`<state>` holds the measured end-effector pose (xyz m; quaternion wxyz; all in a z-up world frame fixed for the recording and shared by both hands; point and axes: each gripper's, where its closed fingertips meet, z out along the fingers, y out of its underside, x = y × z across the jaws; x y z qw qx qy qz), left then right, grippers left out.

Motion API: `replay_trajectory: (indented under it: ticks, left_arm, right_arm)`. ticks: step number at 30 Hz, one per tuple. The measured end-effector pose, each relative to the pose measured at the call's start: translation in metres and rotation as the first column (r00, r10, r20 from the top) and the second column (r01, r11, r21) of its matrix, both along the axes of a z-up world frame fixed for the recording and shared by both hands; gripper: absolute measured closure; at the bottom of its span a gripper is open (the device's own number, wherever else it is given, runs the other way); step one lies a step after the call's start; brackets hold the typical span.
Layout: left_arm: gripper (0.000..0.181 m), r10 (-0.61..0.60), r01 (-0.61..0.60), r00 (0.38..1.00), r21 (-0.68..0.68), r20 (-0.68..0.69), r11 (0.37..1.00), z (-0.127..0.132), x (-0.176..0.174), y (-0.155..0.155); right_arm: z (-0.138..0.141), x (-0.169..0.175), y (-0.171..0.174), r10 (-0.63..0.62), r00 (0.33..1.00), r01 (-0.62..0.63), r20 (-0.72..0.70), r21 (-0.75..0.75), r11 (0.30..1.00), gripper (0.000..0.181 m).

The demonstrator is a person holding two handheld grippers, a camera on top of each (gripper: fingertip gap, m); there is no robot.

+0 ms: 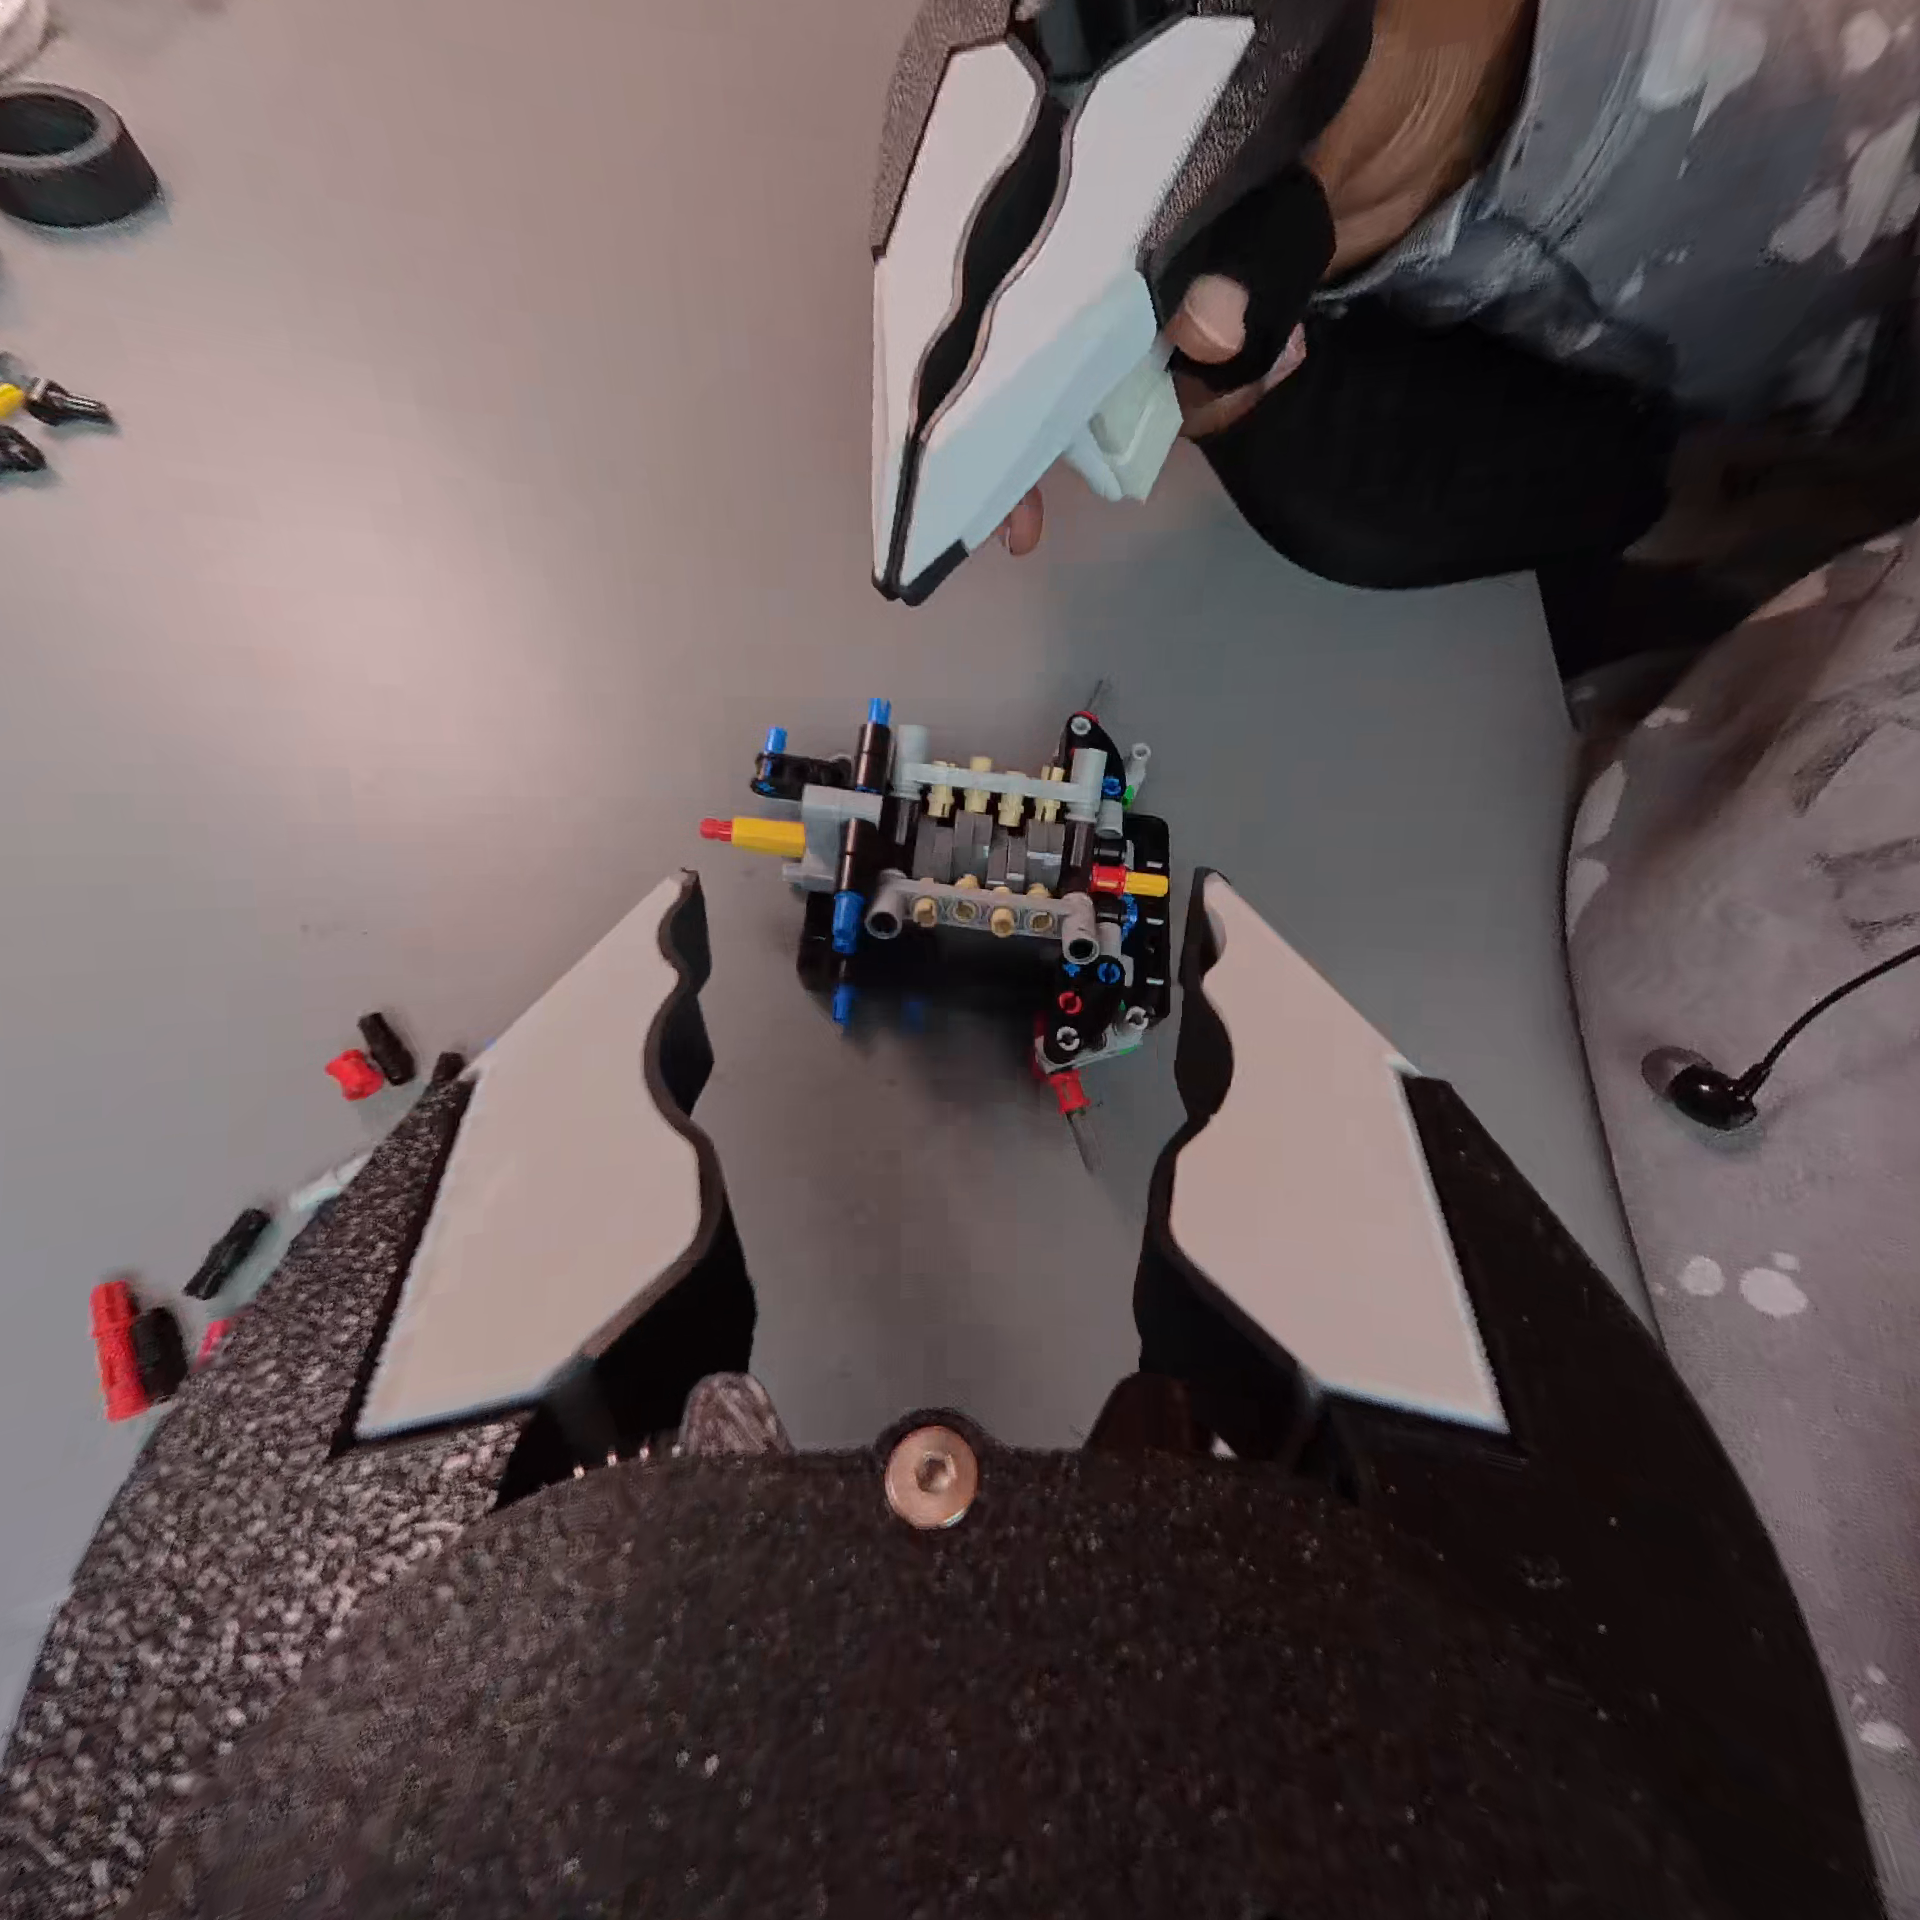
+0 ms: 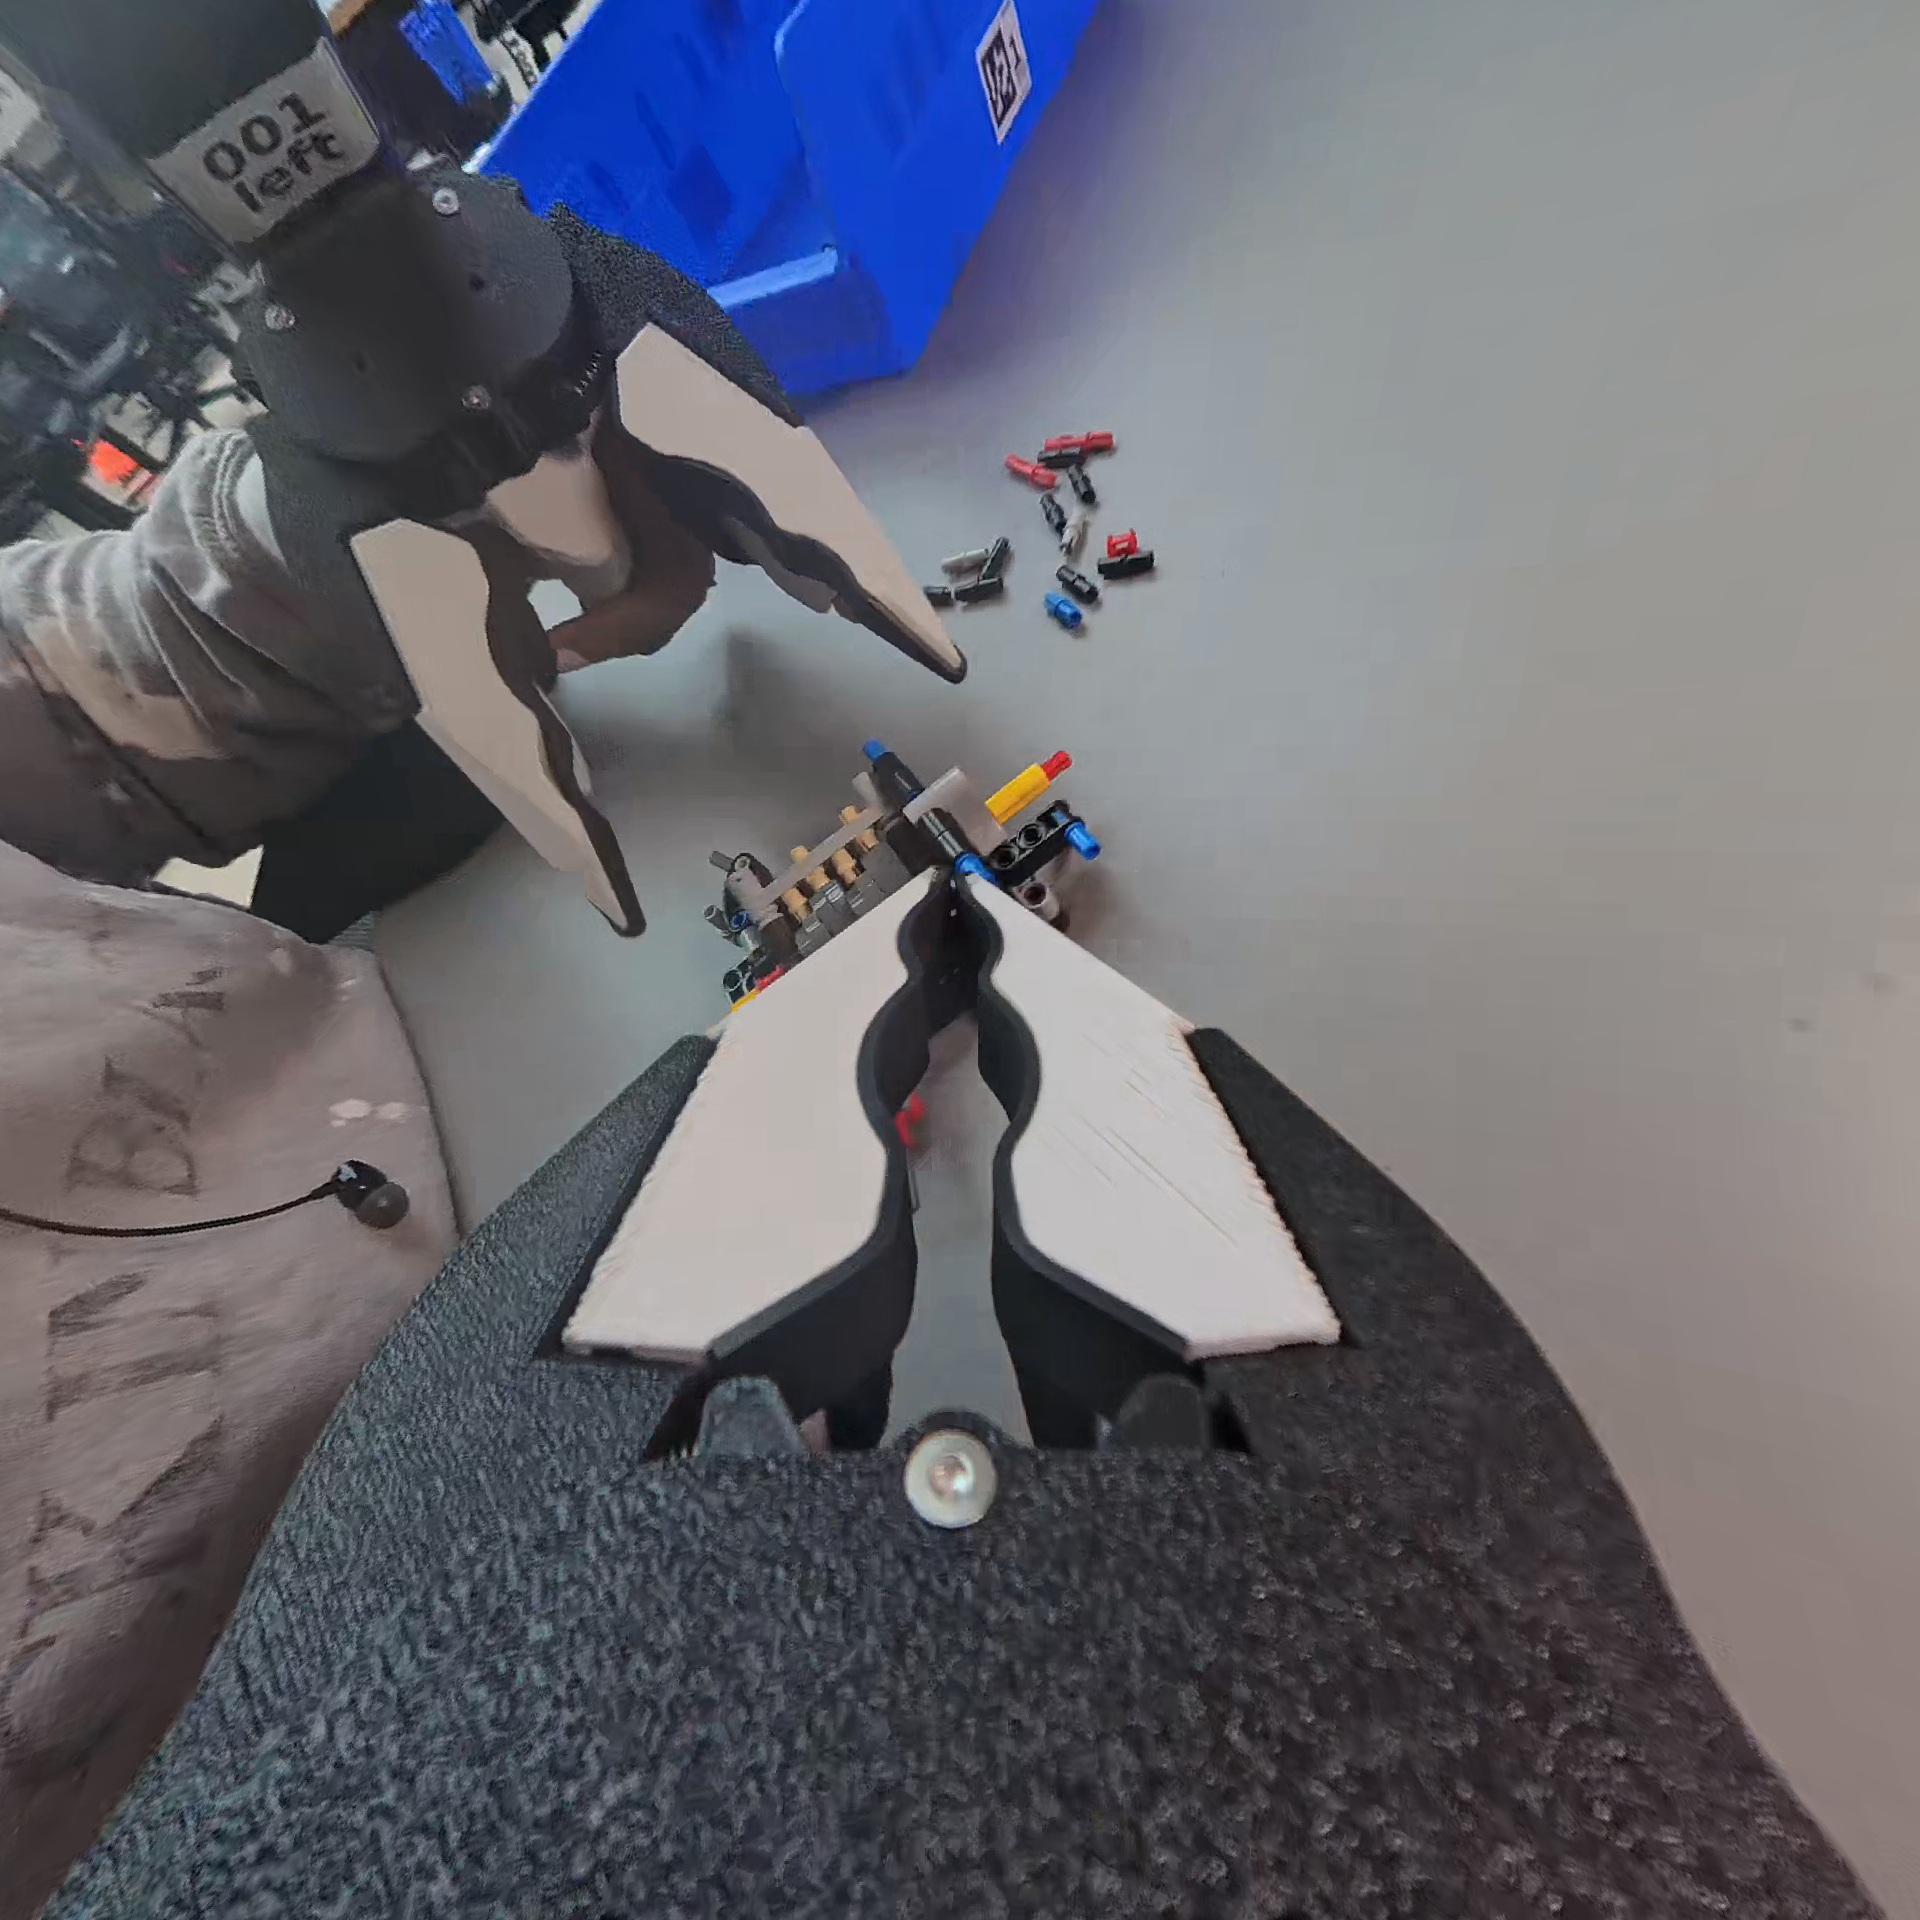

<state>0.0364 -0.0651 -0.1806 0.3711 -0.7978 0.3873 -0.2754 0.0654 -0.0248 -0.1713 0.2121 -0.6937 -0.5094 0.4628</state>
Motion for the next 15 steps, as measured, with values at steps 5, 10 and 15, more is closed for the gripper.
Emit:
replay_trajectory:
  ticks: [5, 10, 15]
  left_arm:
    - [0.078, -0.051, 0.048, 0.991, -0.025, -0.125, 0.999, -0.03, 0.011, -0.001]
    - [0.089, -0.046, 0.046, 0.986, -0.005, -0.163, 0.999, -0.04, 0.018, -0.002]
    - [0.09, 0.034, -0.03, 0.983, 0.026, -0.179, 0.999, -0.039, 0.02, 0.001]
  right_arm:
    - [-0.015, -0.001, -0.031, 0.038, 0.996, -0.017, 0.086, -0.237, 0.971, 0.165]
    - [-0.025, -0.002, -0.037, 0.03, 0.989, 0.02, 0.148, -0.321, 0.947, 0.162]
    - [-0.025, -0.008, -0.038, 0.05, 0.984, 0.02, 0.174, -0.38, 0.925, 0.166]
